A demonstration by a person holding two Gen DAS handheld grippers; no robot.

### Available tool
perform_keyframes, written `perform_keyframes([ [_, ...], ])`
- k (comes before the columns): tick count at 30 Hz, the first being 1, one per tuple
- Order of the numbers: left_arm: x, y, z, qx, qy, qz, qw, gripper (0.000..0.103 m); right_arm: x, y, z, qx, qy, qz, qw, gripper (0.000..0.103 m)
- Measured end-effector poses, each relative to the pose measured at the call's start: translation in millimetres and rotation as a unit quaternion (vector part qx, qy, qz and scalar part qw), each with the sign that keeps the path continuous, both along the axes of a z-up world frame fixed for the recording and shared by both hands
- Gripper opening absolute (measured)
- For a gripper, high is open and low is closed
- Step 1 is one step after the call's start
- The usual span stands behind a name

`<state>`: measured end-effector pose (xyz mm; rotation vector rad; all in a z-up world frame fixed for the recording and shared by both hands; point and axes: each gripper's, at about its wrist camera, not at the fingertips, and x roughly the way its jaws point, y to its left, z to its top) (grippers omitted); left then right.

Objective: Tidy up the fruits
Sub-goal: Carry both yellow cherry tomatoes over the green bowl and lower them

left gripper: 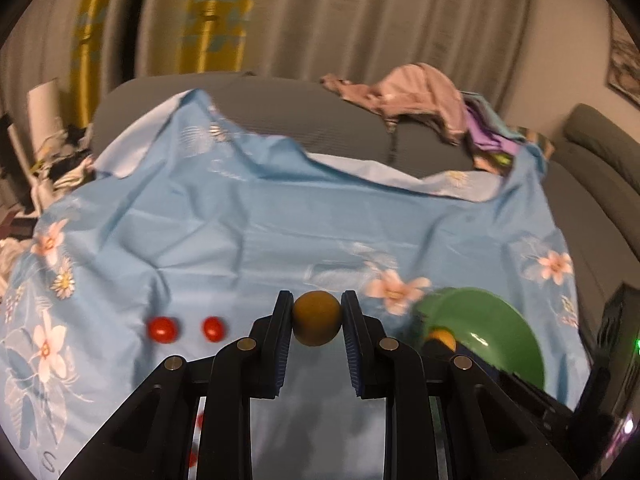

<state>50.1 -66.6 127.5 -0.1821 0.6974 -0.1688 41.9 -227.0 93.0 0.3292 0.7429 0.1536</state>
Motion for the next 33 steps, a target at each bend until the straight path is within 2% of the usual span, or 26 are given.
perform_keyframes([
  [7, -5, -21, 4, -0.013, -0.002, -0.039, 0.9992, 0.025, -11, -31, 8, 0.015, -0.012, -0.042, 0.999, 0.027],
  [12, -3, -37, 0, -0.019, -0.001, -0.07, 0.9974, 0.025, -18, -48, 10, -0.012, -0.013, -0.09, 0.996, 0.027],
  [22, 2, -73, -7, -0.032, 0.014, -0.126, 0.9914, 0.025, -28, -84, 11, -0.001, -0.013, -0.14, 0.99, 0.027],
  [33, -2, -117, -23, -0.01, 0.031, -0.188, 0.9816, 0.025, -31, -106, 3, -0.001, 0.004, -0.179, 0.984, 0.028],
])
